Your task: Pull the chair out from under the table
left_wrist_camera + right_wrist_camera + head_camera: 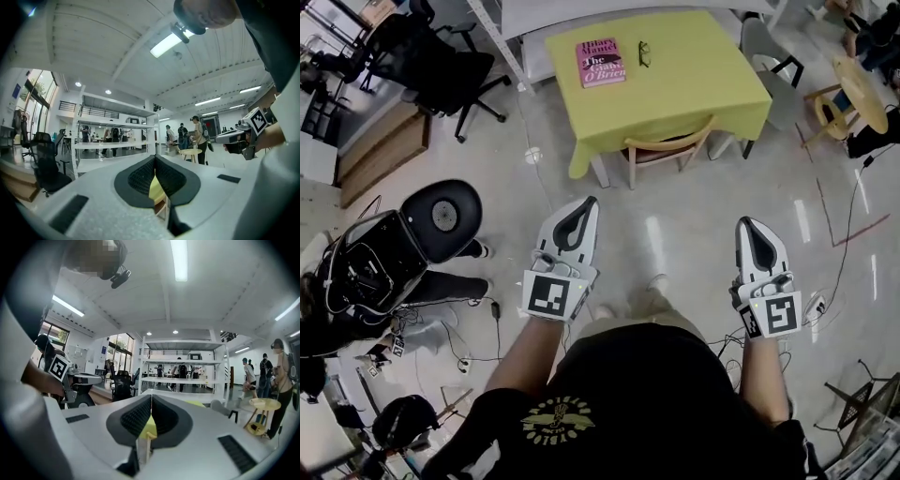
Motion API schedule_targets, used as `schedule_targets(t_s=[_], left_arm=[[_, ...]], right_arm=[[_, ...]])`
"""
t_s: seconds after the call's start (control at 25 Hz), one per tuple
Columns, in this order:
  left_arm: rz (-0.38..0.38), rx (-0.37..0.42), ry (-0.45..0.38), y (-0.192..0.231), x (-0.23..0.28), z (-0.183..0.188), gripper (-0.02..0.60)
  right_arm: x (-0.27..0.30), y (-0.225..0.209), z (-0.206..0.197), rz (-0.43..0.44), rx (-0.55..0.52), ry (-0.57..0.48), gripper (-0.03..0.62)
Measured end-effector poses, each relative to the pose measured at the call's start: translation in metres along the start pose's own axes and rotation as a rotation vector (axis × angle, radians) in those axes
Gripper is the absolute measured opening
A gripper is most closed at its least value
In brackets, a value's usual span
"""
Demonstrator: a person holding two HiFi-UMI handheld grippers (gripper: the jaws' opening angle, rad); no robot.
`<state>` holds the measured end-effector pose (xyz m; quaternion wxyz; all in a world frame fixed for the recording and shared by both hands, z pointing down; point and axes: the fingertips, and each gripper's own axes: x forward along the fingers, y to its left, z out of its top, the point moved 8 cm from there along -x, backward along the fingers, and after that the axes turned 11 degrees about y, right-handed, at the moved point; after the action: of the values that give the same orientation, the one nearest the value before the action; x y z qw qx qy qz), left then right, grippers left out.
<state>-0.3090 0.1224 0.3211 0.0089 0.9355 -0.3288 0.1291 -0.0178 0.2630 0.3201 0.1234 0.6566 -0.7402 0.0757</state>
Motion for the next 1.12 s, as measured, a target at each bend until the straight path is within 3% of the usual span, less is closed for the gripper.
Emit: schedule_targets(t_s=[0.64,1.12], left_arm=[[0.103,0.031,-0.031,-0.030,0.052,0.034,0.009],[0.107,0.033,-0.013,-0.025,0.060,0.042,0.009]], right_arm=[[0.014,-0.090,0.007,0.057,-0.015,-0.059,0.011],[0.026,-0.095,0.005,0.070,0.017,-0.033,0.011]])
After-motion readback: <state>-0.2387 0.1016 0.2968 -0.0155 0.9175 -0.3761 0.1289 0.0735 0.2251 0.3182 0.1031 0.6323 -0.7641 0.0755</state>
